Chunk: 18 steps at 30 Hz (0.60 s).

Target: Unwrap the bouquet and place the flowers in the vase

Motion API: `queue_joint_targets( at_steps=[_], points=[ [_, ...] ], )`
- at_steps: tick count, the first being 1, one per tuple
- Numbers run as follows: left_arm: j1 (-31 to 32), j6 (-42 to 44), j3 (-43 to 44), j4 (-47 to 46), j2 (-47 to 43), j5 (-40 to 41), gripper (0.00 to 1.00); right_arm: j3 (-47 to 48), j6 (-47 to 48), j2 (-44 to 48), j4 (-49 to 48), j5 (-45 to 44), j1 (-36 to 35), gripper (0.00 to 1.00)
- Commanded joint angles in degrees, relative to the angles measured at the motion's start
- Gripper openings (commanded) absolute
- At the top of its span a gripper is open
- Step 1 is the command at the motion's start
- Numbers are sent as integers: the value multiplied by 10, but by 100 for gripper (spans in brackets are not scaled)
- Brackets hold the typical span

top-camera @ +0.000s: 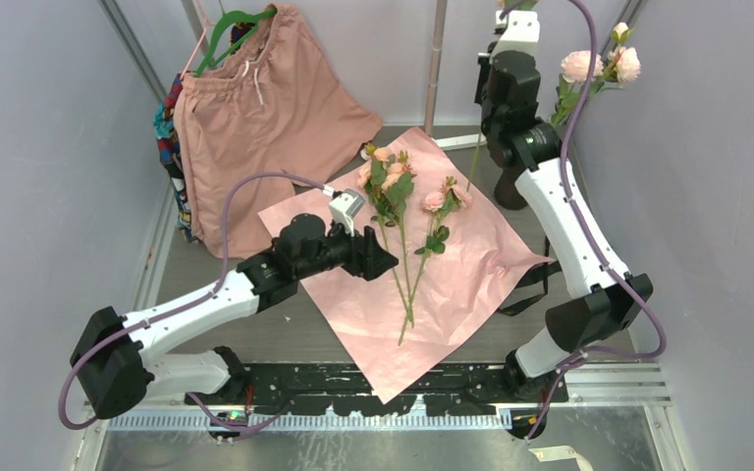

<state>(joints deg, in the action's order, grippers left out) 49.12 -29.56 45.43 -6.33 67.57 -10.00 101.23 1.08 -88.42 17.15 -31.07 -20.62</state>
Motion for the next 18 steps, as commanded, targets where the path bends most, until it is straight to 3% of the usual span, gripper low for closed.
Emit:
queue_joint_targets(
  at_steps=[1, 18],
  points=[
    [1, 4, -5, -19, -13, 12, 66, 91, 41, -9, -47, -2, 31, 1],
    [-6, 11, 8, -33, 41, 7, 64, 203, 104, -72, -78, 34, 110, 1]
  ],
)
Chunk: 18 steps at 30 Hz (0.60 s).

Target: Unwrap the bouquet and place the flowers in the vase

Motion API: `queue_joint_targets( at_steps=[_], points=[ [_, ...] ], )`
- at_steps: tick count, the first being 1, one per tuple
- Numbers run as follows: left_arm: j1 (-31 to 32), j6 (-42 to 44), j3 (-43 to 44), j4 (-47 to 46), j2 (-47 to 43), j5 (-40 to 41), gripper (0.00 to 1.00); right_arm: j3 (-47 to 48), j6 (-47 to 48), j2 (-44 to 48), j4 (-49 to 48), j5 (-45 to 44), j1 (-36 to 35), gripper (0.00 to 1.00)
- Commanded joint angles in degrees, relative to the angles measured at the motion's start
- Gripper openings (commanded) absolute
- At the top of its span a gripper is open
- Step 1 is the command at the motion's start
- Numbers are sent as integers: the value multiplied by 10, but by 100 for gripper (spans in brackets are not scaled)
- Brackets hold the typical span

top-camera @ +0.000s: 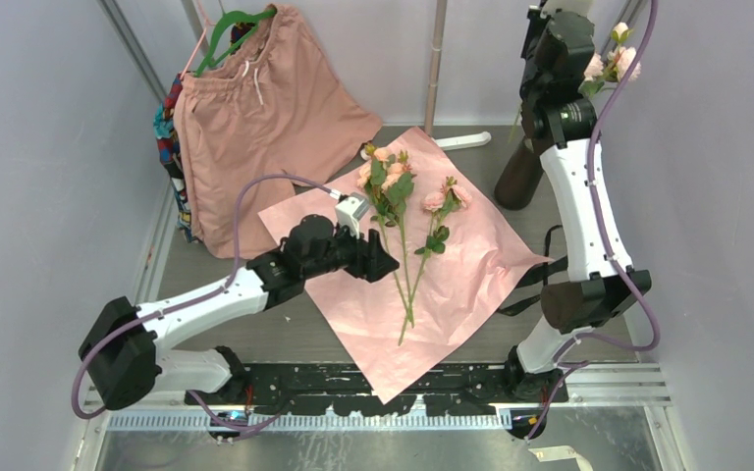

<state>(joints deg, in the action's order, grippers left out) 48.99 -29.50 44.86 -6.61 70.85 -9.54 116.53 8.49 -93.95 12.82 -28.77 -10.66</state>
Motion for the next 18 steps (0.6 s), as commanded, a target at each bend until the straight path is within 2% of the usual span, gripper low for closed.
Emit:
queue_joint_targets(
  at_steps=[1, 10, 18],
  points=[
    [-5, 10, 16, -30, 12, 2, 64, 55, 33, -18, -36, 10, 13, 1],
    [-8, 11, 18, -36, 20, -1, 63, 50, 4, -8, -40, 30, 63, 1],
    [-9, 7, 15, -39, 21, -10, 63, 19, -8, 5, -42, 35, 78, 1]
  ],
)
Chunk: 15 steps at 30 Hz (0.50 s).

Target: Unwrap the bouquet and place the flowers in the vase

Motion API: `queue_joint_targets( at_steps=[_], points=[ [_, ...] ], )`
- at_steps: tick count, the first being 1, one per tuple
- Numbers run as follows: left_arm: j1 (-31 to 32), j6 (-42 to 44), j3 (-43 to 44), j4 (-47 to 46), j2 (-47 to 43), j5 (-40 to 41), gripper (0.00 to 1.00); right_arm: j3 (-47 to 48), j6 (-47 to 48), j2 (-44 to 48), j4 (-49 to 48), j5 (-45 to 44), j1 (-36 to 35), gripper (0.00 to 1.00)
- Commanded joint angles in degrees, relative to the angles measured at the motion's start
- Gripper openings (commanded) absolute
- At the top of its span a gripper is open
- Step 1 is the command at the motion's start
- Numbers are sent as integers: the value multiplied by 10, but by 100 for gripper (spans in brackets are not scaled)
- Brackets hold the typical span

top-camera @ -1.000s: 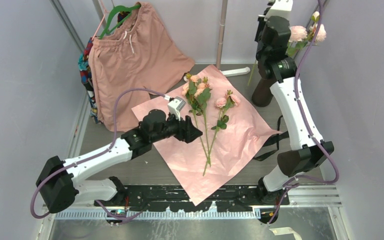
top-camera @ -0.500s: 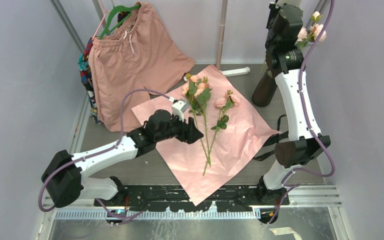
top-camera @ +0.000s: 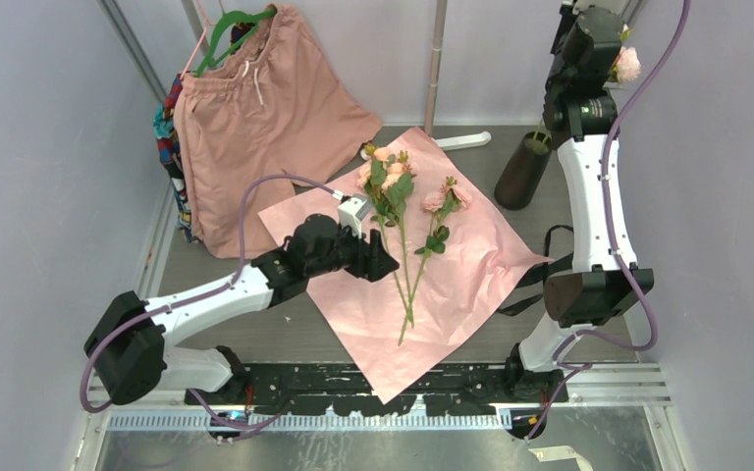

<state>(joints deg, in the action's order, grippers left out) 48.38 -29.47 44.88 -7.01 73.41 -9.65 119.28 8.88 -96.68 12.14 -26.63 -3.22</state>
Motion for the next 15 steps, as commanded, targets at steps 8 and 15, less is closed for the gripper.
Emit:
queue_joint_targets(
  at_steps=[8, 15],
  points=[
    [-3, 10, 18, -16, -21, -12, 63, -91, -40, 45, -65, 10, 15, 1],
    [-3, 8, 15, -8, -22, -19, 63, -192, -85, 63, -96, 21, 25, 1]
  ],
)
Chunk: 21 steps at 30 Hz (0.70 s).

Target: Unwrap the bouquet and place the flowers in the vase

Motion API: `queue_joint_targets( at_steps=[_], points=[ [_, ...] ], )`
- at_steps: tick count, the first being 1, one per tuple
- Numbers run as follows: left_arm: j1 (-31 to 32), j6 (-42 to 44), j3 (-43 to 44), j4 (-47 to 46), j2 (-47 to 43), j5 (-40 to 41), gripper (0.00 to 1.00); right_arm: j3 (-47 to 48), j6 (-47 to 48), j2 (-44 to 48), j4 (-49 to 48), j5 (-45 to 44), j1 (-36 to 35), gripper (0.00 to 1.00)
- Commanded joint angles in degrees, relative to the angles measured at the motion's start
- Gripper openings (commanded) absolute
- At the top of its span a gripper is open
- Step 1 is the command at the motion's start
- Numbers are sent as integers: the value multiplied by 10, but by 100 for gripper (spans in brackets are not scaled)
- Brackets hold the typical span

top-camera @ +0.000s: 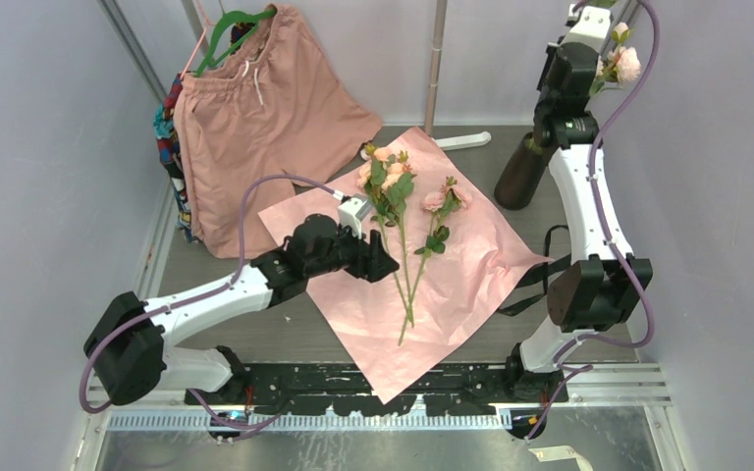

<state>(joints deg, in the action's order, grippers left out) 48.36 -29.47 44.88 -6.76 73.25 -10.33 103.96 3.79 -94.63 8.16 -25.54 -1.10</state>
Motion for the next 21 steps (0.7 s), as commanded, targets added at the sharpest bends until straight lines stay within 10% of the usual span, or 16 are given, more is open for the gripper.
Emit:
queue_joint_targets(
  at_steps=[1, 8, 14, 21],
  points=[
    [-3, 8, 16, -8, -20, -13, 63, -48, -37, 44, -60, 9, 3, 1],
    [-3, 5, 5, -8, -33, -14, 62, -114, -53, 59, -78, 1, 3, 1],
    [-3, 9, 9, 2, -35, -21, 62, -145, -67, 70, -96, 13, 3, 59],
    [-3, 3, 4, -7, -35, -29, 62, -145, -88, 88, -85, 43, 3, 74]
  ],
)
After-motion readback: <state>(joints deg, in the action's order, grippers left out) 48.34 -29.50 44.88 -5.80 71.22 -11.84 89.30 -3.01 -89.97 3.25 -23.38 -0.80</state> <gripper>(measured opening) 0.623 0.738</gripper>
